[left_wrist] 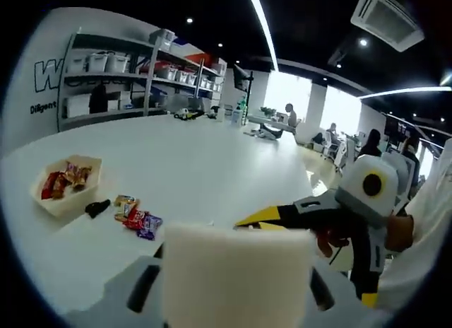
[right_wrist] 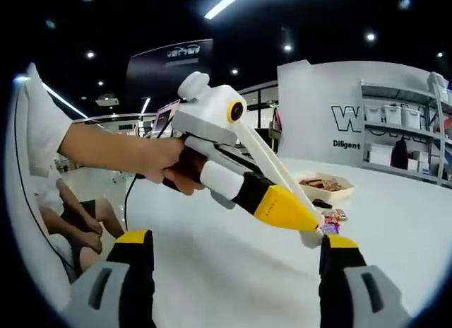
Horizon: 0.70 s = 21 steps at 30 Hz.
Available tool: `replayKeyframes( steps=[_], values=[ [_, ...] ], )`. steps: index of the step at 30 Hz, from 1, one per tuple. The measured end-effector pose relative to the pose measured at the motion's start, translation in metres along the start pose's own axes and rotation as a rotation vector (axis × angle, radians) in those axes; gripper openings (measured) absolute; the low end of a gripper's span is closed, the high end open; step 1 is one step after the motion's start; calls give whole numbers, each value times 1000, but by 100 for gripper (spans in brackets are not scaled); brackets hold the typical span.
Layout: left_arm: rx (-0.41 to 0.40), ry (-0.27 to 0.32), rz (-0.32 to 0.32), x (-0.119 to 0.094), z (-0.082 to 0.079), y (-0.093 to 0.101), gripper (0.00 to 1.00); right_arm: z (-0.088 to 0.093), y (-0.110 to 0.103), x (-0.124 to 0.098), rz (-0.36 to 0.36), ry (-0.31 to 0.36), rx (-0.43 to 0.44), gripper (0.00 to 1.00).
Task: Place the target food into the container with the food tongs after gripping and lifting it, then release it inside without dropping or visibly crushing the food.
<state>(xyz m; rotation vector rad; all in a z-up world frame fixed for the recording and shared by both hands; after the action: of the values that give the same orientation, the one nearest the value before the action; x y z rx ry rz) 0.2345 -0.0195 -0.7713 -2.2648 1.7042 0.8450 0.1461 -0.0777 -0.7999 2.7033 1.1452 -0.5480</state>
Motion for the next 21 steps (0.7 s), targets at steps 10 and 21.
replayKeyframes(
  steps=[10, 21],
  values=[
    [-49, 50, 12, -1, -7, 9, 28, -7, 0, -8, 18, 25, 6, 99],
    [-38, 58, 15, -3, -3, 17, 28, -5, -5, -11, -9, 35, 38, 98]
  ],
)
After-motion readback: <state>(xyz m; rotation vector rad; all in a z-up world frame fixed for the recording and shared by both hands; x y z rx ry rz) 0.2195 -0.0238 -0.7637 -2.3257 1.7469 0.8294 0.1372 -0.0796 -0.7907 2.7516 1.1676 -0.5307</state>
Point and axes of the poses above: the point that each gripper's makers call its tool centre point, and the gripper's own axes: x roughly forward along the fingers, y roughly to its right, z roughly out of its underside, the point moved 7 cm from there along -x, roughly backward along the fingers, and after that the axes turned 13 degrees about -y, right-handed, at the moved point
